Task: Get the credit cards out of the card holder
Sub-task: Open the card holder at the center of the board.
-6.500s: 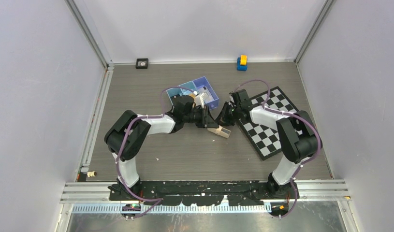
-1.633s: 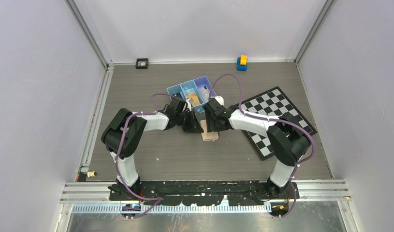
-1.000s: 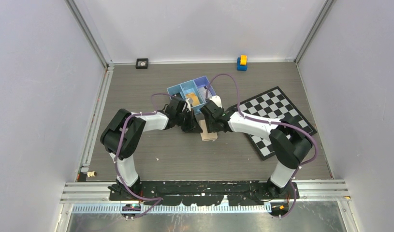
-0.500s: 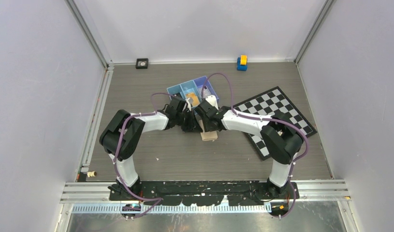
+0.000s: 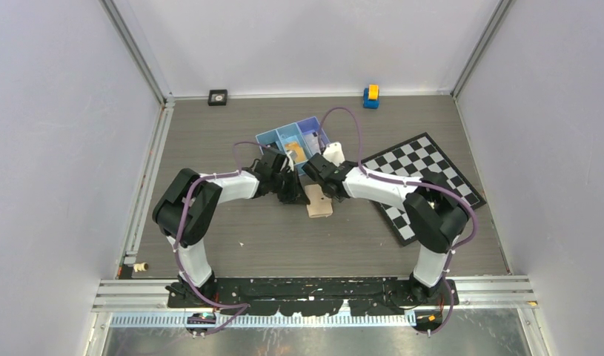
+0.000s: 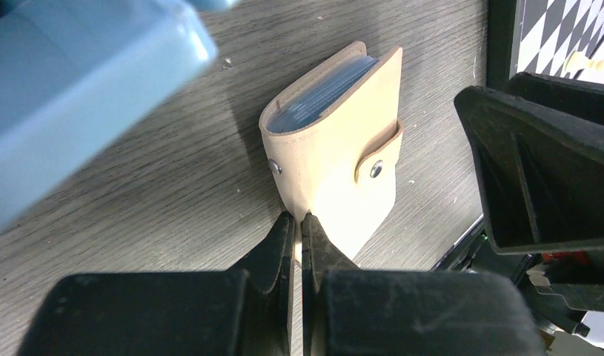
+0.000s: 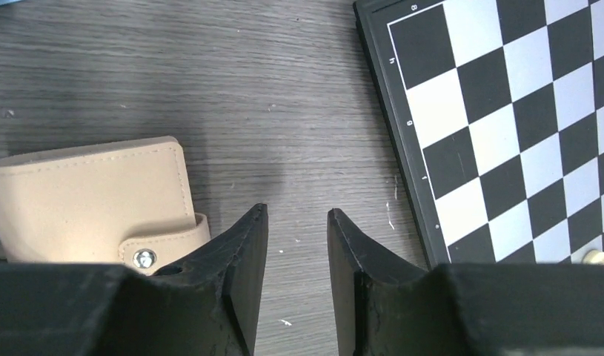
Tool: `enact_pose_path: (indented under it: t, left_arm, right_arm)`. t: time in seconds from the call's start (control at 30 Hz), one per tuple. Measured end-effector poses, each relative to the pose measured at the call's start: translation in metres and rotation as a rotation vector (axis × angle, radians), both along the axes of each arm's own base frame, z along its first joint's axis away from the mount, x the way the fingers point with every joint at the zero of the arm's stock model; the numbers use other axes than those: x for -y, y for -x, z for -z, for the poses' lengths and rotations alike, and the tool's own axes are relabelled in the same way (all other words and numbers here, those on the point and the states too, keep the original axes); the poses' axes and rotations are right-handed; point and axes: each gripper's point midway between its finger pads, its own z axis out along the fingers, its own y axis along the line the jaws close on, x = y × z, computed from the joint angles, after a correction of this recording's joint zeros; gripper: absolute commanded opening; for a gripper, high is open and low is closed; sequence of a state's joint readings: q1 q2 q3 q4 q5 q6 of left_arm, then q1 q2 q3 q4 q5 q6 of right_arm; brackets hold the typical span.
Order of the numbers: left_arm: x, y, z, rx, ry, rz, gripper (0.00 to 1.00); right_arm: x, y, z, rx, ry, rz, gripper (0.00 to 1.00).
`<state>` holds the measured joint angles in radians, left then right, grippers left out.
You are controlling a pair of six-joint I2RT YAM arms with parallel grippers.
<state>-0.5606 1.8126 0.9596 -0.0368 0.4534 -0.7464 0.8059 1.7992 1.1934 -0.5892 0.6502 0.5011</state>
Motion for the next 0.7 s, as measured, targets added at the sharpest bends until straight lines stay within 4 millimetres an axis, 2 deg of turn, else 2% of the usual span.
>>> enact_pose_path:
  t: [0.1, 0.13, 0.3, 0.37, 0.53, 0.7]
  left_arm:
    - [0.000, 0.000, 0.000, 0.000, 0.002, 0.001, 0.00]
    - [0.001, 0.000, -0.001, -0.001, 0.004, 0.001, 0.00]
    - [0.001, 0.001, -0.001, -0.005, 0.010, 0.005, 0.00]
    - [0.001, 0.001, -0.002, -0.005, 0.010, 0.005, 0.00]
    - [0.001, 0.001, -0.001, -0.003, 0.007, 0.002, 0.00]
    - [0.001, 0.000, -0.001, 0.000, 0.005, -0.001, 0.00]
  right_arm:
    - [-0.003, 0.004, -0.002, -0.003, -0.036, -0.018, 0.67]
    - [-0.008, 0.007, -0.002, -0.012, -0.073, -0.038, 0.70]
    - [-0.035, 0.020, -0.001, -0.064, -0.235, -0.141, 0.72]
    - [-0.042, 0.022, 0.001, -0.078, -0.258, -0.162, 0.70]
    - [-0.053, 0.021, 0.018, -0.132, -0.257, -0.178, 0.52]
    - [-0.053, 0.016, 0.015, -0.108, -0.195, -0.161, 0.43]
